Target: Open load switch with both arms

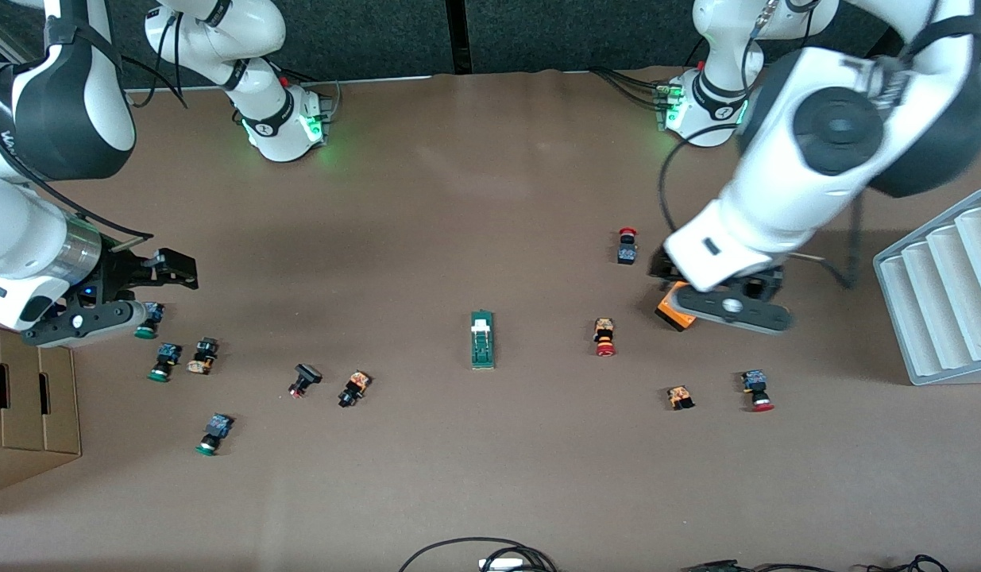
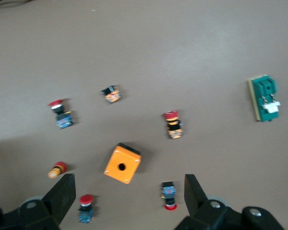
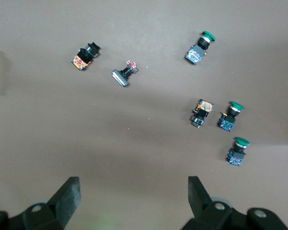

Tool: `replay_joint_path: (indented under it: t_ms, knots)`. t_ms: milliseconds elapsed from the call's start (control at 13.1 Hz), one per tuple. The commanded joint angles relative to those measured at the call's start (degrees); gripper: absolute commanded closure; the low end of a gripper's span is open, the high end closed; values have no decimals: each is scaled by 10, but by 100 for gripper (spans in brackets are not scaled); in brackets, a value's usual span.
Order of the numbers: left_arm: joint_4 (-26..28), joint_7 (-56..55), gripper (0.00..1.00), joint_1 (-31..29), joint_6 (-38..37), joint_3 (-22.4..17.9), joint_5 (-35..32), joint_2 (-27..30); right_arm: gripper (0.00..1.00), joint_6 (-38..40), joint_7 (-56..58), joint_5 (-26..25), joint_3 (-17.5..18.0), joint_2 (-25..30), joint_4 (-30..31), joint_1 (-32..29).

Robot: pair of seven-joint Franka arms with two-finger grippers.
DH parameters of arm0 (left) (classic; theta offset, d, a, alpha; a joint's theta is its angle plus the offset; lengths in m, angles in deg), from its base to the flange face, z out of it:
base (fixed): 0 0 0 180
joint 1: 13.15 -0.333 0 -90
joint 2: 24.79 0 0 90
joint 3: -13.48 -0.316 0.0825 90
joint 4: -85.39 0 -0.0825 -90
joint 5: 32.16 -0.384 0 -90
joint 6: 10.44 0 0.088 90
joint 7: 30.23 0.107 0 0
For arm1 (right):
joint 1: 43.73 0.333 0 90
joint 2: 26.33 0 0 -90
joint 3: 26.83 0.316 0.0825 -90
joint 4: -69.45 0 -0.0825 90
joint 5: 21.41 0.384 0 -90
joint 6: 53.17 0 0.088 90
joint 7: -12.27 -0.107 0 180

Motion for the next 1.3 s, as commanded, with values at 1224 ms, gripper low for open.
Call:
replay_joint_path:
  t_ms: [1224]
  knots:
    - [243,100,0,48,76,-231,43,212,0,6,-8,10,-27,62,40,-32]
